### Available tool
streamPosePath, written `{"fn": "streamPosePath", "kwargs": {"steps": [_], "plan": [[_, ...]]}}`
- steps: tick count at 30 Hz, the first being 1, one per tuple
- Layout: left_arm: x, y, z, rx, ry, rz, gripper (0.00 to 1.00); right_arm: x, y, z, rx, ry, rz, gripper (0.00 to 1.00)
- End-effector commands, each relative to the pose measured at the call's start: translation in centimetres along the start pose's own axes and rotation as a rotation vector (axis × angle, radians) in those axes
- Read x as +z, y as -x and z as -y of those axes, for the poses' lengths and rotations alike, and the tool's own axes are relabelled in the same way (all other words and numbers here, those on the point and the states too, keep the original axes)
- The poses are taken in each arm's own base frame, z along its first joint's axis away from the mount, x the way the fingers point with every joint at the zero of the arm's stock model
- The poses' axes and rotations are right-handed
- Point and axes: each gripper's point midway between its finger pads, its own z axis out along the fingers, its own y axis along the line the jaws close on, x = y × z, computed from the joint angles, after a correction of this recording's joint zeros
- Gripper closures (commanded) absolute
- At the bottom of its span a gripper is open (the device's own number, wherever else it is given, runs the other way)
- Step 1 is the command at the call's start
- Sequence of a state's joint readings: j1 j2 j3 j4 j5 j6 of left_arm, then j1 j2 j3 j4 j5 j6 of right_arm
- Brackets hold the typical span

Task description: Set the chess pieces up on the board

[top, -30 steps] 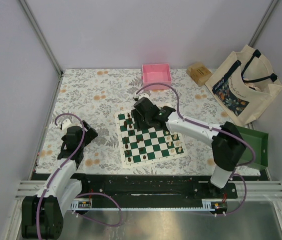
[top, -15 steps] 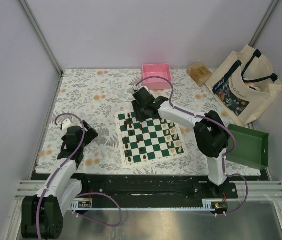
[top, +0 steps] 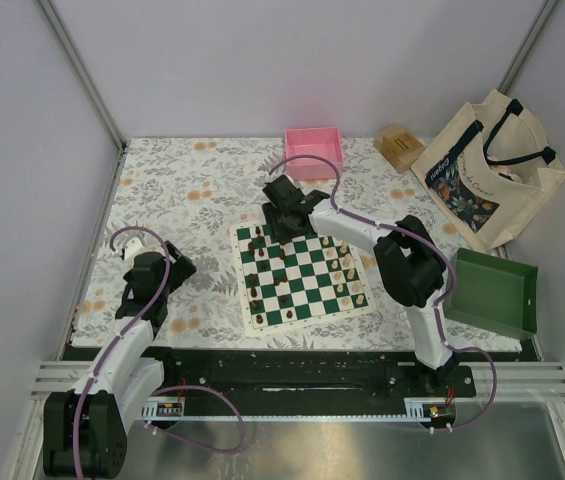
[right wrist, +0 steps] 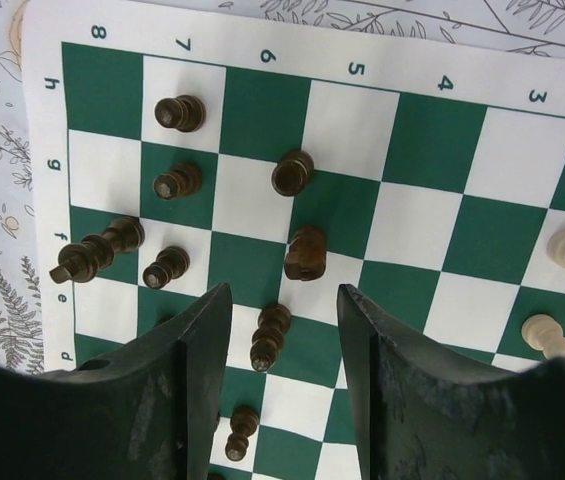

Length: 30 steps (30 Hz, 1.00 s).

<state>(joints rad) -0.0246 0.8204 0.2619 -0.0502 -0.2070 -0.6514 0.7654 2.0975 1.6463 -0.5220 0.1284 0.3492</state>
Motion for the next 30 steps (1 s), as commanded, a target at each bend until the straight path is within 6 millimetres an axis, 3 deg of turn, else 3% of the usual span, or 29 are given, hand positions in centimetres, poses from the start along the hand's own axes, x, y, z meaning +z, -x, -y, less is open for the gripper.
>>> {"fn": "streamPosePath", "kwargs": {"steps": [1,6,13,20,30], "plan": [[0.1,1.7,1.4,-0.004,-0.045,0.047,0.01,-2.9,3.3,-1.1,-0.01,0.06,0.078,0.46],[0.4,1.5,1.6,0.007,-0.041,0.023,0.01,-5.5,4.0,-2.4,-0.003,0.137,0.092,0.46],[0.8,1.5,1.5,0.009,-0.025,0.013,0.01,-7.3,4.0,-5.4,0.019,0.29,0.045,0.46],[0.6,1.2,0.6,-0.005,0.021,0.01,0.01,-7.3,4.7,-7.1,-0.001,0.331,0.017,0.44],[0.5,1.4,0.1,-0.022,0.048,0.02,0.01,-5.7,4.6,-8.2,-0.019,0.313,-0.035,0.43]]}}
